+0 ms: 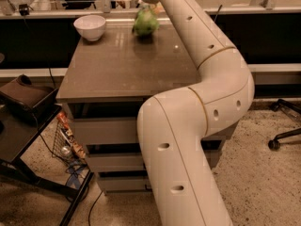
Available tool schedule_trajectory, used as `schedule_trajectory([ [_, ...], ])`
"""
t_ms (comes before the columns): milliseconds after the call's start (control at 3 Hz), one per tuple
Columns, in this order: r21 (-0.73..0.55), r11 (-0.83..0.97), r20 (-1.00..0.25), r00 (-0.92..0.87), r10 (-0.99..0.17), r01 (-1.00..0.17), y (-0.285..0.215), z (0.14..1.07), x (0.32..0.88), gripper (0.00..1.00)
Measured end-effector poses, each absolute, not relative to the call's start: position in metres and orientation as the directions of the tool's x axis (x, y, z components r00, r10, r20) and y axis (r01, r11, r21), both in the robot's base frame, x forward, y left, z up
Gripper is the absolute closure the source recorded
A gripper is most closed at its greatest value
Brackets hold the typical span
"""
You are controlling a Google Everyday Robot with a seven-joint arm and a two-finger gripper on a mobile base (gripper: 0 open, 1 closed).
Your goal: Move green rice chip bag near white bowl
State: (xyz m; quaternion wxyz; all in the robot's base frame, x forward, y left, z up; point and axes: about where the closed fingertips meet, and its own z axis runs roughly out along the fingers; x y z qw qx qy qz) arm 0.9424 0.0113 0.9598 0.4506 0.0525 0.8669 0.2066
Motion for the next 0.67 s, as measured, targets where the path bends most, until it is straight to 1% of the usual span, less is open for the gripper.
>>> schedule_trajectory([
  [333, 0.405, 0.909, -0.758, -0.591, 0.276, -0.095, 0.0123, 0.9575, 0.9428, 0.00],
  [667, 0.405, 0.909, -0.758, -0.591, 0.276, -0.095, 0.0123, 0.9575, 0.9428, 0.00],
])
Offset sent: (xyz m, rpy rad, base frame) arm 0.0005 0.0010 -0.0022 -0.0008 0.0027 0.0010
